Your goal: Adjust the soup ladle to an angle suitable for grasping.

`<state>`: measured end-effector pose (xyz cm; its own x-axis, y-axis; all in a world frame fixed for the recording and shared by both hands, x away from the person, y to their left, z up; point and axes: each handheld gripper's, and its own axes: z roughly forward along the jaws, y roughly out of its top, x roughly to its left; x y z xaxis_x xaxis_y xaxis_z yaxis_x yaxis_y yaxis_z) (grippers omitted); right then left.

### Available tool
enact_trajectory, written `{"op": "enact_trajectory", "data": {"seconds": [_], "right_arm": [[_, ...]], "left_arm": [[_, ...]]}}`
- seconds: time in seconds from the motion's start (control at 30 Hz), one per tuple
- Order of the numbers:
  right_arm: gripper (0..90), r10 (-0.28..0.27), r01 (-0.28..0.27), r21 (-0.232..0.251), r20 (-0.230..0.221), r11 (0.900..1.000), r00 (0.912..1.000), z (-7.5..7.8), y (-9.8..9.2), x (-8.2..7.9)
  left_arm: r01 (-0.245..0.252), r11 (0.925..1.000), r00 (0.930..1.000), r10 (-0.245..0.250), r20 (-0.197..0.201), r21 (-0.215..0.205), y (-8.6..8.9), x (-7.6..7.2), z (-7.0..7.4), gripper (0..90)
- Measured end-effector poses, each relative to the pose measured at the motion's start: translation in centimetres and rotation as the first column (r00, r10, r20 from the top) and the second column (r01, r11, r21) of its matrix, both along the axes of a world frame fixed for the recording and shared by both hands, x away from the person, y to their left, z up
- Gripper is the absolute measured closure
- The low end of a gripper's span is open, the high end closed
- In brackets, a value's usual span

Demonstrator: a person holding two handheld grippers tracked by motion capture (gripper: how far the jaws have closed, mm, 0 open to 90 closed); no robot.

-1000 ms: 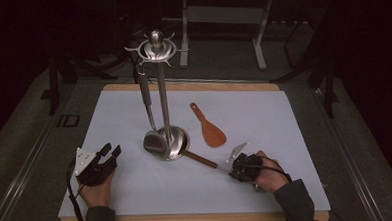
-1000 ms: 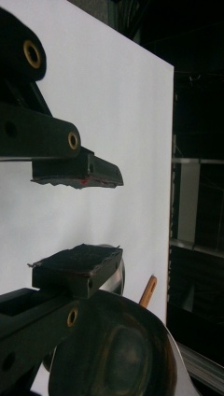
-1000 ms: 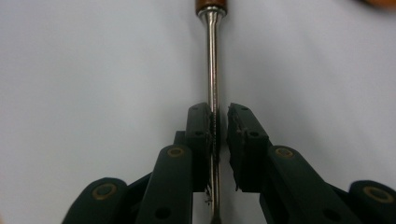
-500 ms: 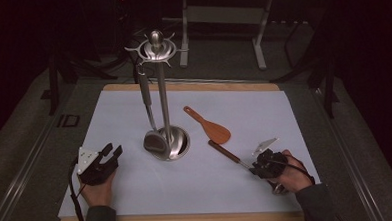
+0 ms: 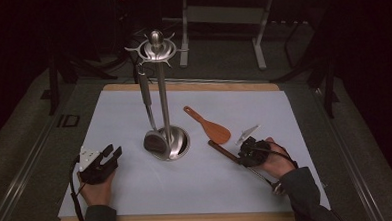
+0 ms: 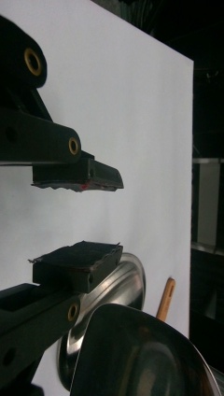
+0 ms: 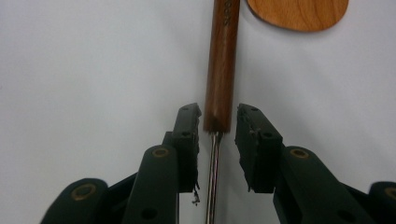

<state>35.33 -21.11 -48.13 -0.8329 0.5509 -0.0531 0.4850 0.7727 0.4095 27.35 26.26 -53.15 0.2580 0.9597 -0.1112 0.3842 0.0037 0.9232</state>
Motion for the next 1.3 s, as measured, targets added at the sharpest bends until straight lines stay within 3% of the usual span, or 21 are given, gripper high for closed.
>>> {"op": "enact_trajectory", "data": {"seconds": [0.1,0.43,0.8,1.07,1.3], "right_arm": [[69.6,-0.004,0.004,-0.008,-0.007,1.000,1.0000,-0.1,0.5,0.4],[69.5,-0.010,0.007,-0.061,-0.057,0.998,0.9983,-0.8,1.9,1.7],[70.3,-0.019,0.009,-0.094,-0.105,0.996,0.9943,-1.0,2.6,2.5],[70.0,-0.034,0.016,-0.126,-0.136,0.992,0.9902,-1.3,2.4,2.7],[70.2,-0.036,0.013,-0.148,-0.150,0.989,0.9880,-1.6,2.6,2.8]], "left_arm": [[0.005,1.0000,1.0000,-0.005,-0.006,0.002,0.0,0.1,0.0,62.8],[0.067,0.9977,0.9942,-0.067,-0.085,0.003,0.0,0.5,-0.2,64.6],[0.137,0.9904,0.9738,-0.130,-0.187,0.023,0.1,1.0,-0.5,64.7],[0.162,0.9868,0.9662,-0.157,-0.204,0.008,0.0,1.2,-0.7,64.6],[0.164,0.9864,0.9644,-0.158,-0.212,0.013,0.0,1.2,-0.8,64.4]]}}
